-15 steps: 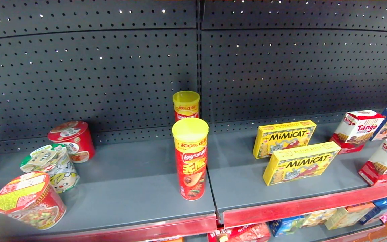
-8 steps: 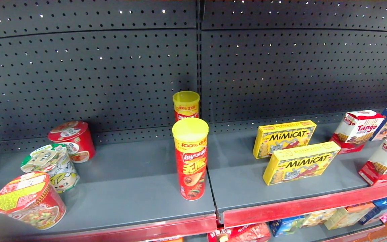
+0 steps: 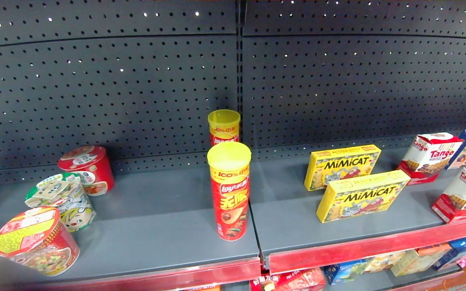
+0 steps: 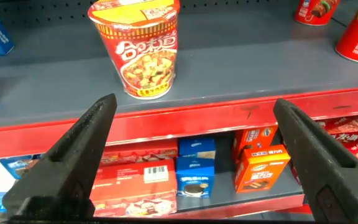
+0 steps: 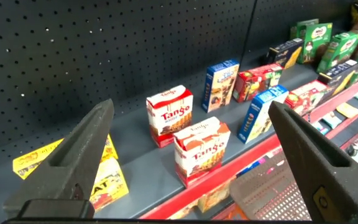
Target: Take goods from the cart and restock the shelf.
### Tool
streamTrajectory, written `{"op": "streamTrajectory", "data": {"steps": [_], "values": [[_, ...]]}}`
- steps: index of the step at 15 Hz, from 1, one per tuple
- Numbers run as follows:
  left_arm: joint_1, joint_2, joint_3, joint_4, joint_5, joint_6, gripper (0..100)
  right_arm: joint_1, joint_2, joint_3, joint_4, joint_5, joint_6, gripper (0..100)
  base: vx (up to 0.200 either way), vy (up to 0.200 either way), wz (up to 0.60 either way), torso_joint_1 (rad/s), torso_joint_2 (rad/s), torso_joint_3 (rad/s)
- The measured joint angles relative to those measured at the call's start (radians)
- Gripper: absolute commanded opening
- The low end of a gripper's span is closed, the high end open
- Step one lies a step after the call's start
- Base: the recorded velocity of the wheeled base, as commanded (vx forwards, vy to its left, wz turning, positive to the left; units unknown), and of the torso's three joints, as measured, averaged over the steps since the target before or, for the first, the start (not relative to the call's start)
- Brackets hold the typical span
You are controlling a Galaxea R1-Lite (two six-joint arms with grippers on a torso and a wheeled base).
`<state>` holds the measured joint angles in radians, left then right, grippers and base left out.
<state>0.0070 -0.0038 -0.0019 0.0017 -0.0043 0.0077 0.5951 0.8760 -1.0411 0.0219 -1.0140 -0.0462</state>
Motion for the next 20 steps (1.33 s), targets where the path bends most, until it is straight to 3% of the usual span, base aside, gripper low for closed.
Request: {"op": "streamTrajectory", "data": {"steps": [5, 8, 9, 11, 16, 20], "values": [[0.001, 0.000, 0.000, 0.000, -0.001, -0.002, 100, -0.100, -0.067, 0.035, 0.007, -0.001, 0.001, 100, 0.000, 0.000, 0.00, 0.000, 0.00, 0.000], [0.000, 0.000, 0.000, 0.000, -0.002, -0.002, 100, -0.373, -0.146, 0.135, 0.005, 0.001, 0.000, 100, 0.000, 0.000, 0.00, 0.000, 0.00, 0.000], [0.000, 0.000, 0.000, 0.000, -0.001, -0.002, 100, -0.474, -0.196, 0.209, 0.005, 0.002, -0.002, 100, 0.000, 0.000, 0.00, 0.000, 0.00, 0.000], [0.000, 0.000, 0.000, 0.000, -0.001, -0.003, 100, -0.580, -0.332, 0.398, 0.006, 0.007, -0.031, 100, 0.000, 0.000, 0.00, 0.000, 0.00, 0.000], [0.001, 0.000, 0.000, 0.000, -0.002, -0.002, 100, -0.628, -0.538, 0.699, -0.017, 0.024, -0.074, 100, 0.000, 0.000, 0.00, 0.000, 0.00, 0.000], [0.000, 0.000, 0.000, 0.000, -0.002, -0.003, 100, -0.583, -0.574, 0.776, -0.060, 0.210, -0.078, 100, 0.000, 0.000, 0.00, 0.000, 0.00, 0.000]]}}
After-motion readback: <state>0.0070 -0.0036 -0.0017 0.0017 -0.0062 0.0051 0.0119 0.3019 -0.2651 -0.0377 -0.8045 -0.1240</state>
